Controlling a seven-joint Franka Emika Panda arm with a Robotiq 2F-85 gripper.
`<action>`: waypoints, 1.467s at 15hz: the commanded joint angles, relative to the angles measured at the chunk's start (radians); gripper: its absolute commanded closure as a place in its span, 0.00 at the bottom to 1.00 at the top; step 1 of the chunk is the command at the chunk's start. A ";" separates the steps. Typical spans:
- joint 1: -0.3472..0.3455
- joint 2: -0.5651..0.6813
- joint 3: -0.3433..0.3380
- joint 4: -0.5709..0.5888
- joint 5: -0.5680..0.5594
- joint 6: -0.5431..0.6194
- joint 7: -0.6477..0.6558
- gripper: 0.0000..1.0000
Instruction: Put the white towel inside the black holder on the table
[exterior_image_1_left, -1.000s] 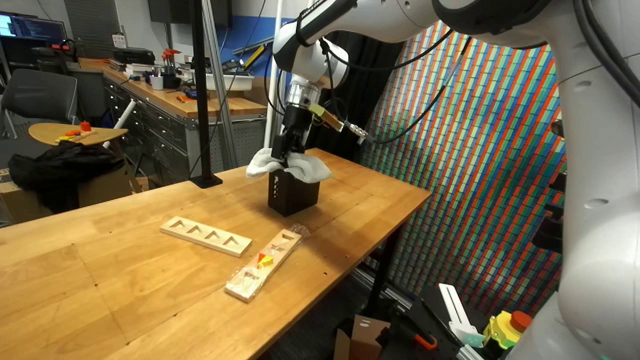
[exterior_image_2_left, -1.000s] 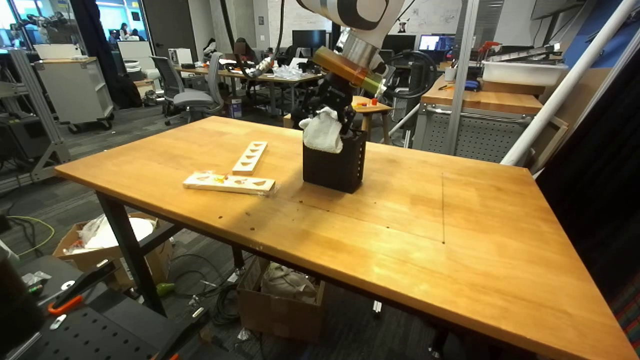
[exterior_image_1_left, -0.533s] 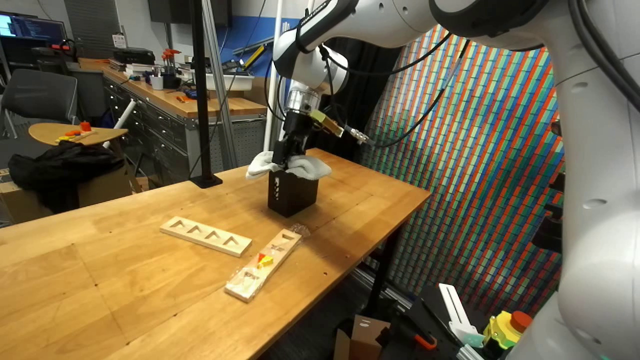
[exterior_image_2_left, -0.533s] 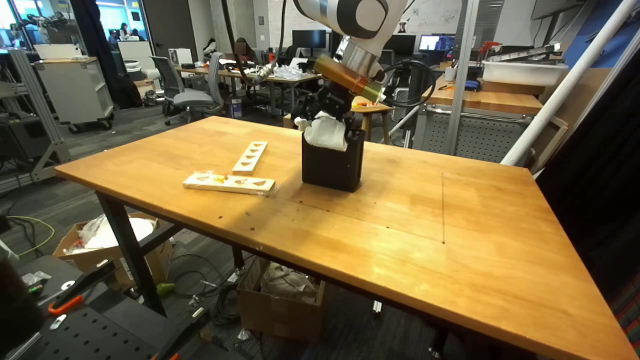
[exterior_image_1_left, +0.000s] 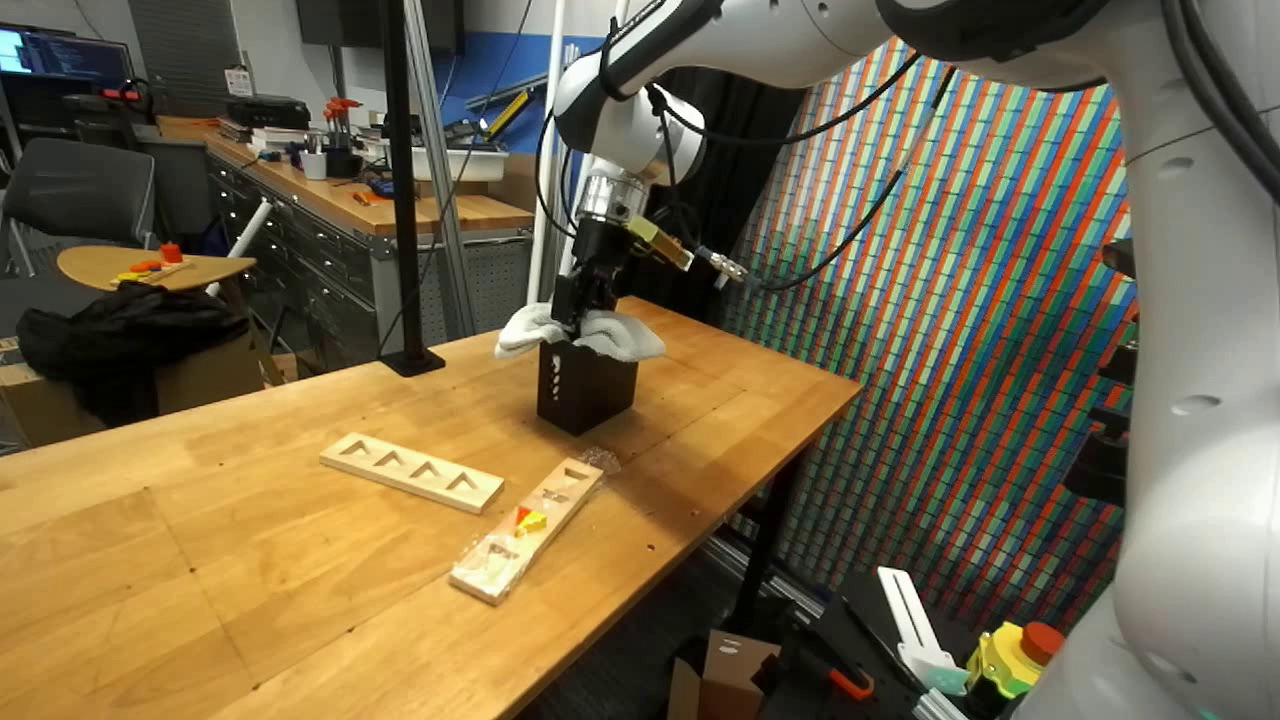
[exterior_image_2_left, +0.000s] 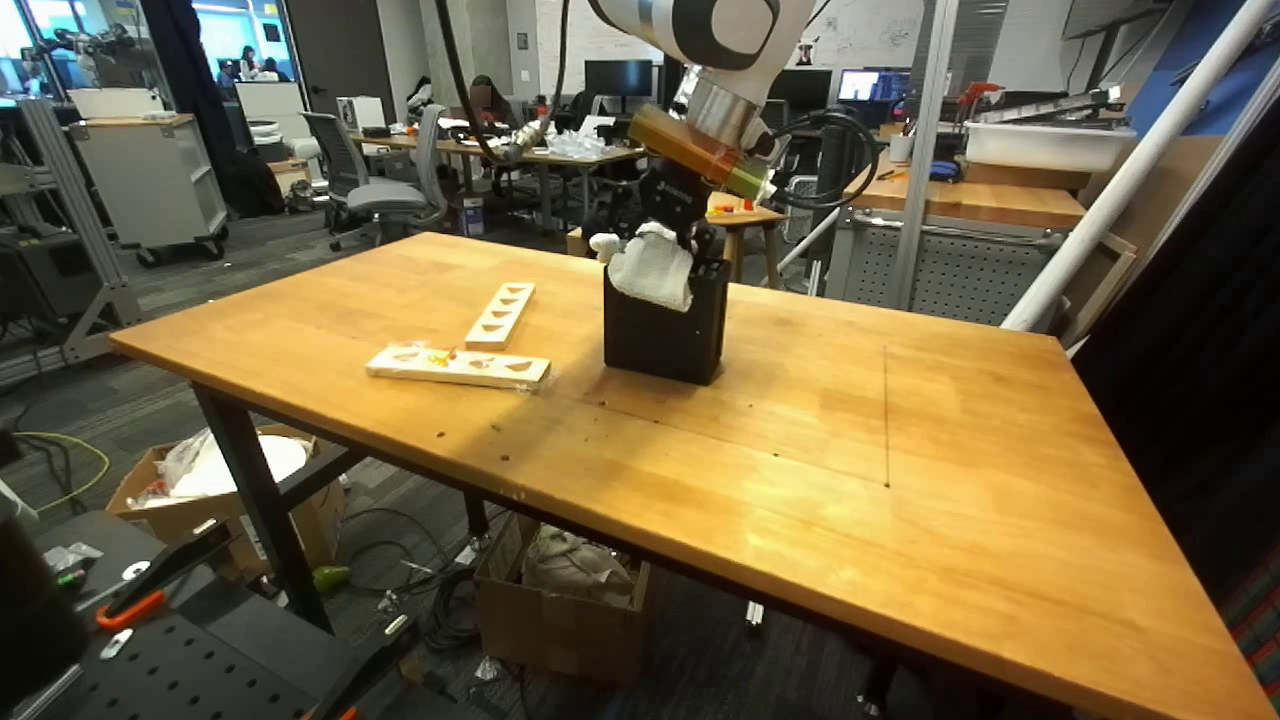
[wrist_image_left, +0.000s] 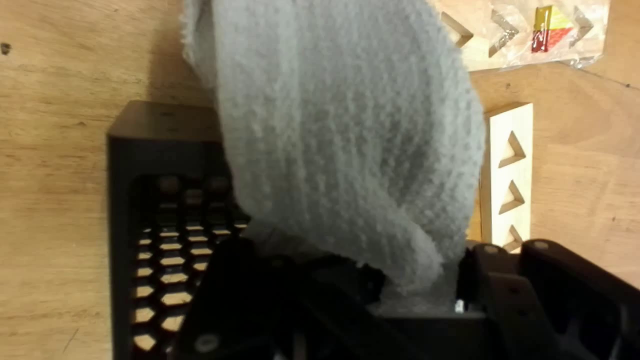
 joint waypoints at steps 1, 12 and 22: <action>-0.004 -0.074 -0.003 -0.067 0.005 0.033 -0.019 0.60; 0.017 -0.191 -0.027 -0.106 -0.046 0.018 0.010 0.00; 0.062 -0.263 -0.030 -0.052 -0.145 0.004 0.062 0.73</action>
